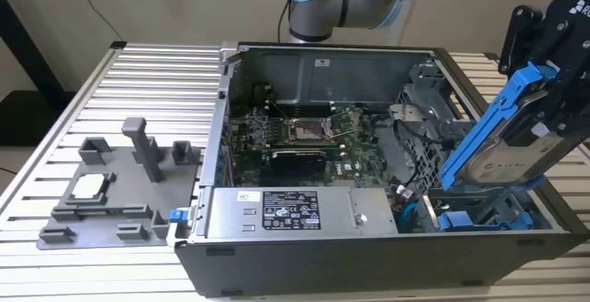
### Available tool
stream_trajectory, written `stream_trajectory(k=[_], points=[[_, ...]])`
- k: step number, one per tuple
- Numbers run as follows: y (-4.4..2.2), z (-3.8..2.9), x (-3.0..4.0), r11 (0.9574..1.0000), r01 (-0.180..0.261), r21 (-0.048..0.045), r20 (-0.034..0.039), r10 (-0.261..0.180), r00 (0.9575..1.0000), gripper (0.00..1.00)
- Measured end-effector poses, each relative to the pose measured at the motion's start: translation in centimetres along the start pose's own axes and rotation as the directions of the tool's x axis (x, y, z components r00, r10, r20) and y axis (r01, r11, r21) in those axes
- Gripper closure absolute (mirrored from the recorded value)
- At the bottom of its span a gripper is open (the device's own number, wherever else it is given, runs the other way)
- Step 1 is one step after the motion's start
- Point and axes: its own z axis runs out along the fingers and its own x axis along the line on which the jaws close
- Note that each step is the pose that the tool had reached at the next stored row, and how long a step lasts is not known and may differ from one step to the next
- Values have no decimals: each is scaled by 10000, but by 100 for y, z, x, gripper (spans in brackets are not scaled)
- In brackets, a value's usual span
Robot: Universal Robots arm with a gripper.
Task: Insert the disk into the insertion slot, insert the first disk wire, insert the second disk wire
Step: 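Insert the disk into the insertion slot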
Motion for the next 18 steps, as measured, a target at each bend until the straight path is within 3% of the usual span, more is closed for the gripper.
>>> stream_trajectory(k=[18], points=[[-32, 271, -1, 10000, 12, 0, 1, -12, 10000, 67]])
